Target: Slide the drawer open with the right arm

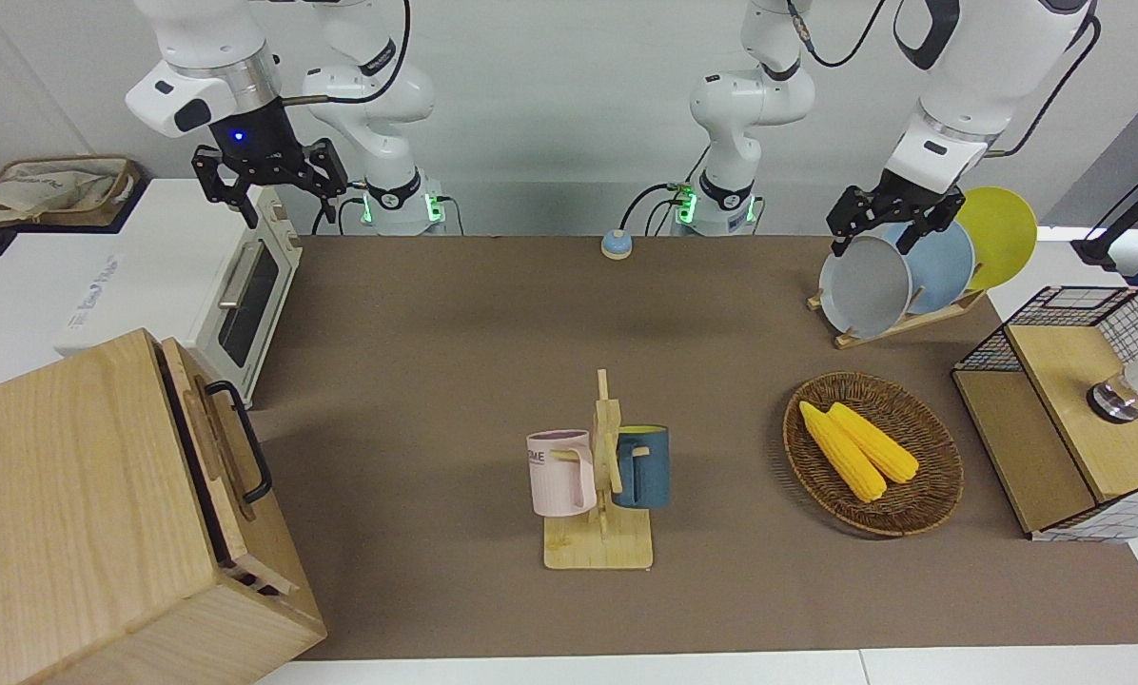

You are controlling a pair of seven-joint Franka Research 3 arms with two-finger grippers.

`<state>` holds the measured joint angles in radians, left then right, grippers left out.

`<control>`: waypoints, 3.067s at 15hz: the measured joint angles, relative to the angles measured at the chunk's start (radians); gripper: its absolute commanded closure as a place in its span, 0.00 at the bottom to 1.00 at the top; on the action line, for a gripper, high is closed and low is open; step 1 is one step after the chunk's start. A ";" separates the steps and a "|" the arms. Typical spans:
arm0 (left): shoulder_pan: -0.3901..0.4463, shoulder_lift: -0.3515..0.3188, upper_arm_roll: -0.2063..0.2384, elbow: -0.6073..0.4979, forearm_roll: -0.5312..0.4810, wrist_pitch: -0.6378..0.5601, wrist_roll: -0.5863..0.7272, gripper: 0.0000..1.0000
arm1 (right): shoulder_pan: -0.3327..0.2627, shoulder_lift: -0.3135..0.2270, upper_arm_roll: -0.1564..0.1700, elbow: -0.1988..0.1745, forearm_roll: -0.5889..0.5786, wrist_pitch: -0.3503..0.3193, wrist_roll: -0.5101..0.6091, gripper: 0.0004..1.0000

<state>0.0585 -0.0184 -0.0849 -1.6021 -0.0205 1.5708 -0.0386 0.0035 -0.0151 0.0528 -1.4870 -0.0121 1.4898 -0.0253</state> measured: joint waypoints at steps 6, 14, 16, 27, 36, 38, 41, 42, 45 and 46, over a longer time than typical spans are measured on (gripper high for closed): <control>0.000 0.000 0.000 0.000 0.000 0.000 0.000 0.00 | -0.032 -0.001 -0.014 0.000 0.001 0.001 0.000 0.01; 0.000 0.000 0.000 0.000 0.000 0.000 0.000 0.00 | -0.031 -0.001 0.001 0.000 -0.009 0.004 -0.004 0.01; 0.000 0.000 0.000 0.000 0.000 0.000 0.000 0.00 | -0.031 -0.002 0.007 0.000 -0.023 0.005 -0.004 0.02; 0.000 0.000 0.000 0.000 0.000 0.000 0.000 0.00 | -0.026 -0.006 0.176 0.001 -0.272 0.009 0.025 0.02; 0.000 0.000 0.000 0.000 0.000 0.000 0.000 0.00 | -0.007 0.020 0.281 -0.074 -0.428 0.047 0.159 0.04; 0.000 0.000 0.000 0.000 0.000 0.000 0.000 0.00 | 0.022 0.039 0.296 -0.094 -0.498 0.048 0.194 0.04; 0.000 0.000 0.000 0.000 0.000 0.000 0.000 0.00 | 0.050 0.065 0.343 -0.124 -0.632 0.052 0.234 0.04; 0.000 0.000 0.000 0.000 0.000 0.000 0.000 0.00 | 0.055 0.074 0.364 -0.132 -0.668 0.052 0.246 0.04; 0.000 0.000 0.000 0.000 0.000 0.000 0.000 0.00 | 0.059 0.090 0.398 -0.146 -0.771 0.052 0.257 0.06; 0.000 0.000 0.000 0.000 0.000 0.000 0.000 0.00 | 0.058 0.096 0.408 -0.150 -0.799 0.052 0.258 0.06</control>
<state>0.0585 -0.0184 -0.0849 -1.6021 -0.0205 1.5708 -0.0385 0.0620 0.0806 0.4608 -1.6365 -0.8112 1.5419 0.2322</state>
